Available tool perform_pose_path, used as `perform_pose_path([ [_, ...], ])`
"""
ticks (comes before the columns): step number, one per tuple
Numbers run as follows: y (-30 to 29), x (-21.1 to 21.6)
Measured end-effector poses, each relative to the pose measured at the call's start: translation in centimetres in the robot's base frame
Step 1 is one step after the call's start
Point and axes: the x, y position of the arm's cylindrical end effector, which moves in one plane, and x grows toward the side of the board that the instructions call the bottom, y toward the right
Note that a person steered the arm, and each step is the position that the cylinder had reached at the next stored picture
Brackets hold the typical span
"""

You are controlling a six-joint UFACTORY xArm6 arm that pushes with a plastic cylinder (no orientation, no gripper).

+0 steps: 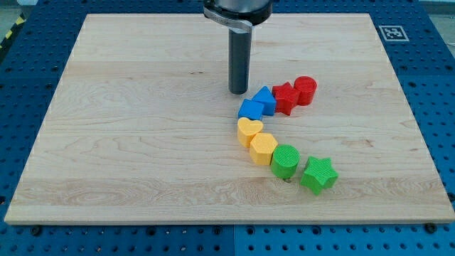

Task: Point arm at the top of blue triangle

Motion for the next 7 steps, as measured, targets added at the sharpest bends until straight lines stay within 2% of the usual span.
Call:
perform_pose_path([
  [7,4.3,-1.3],
])
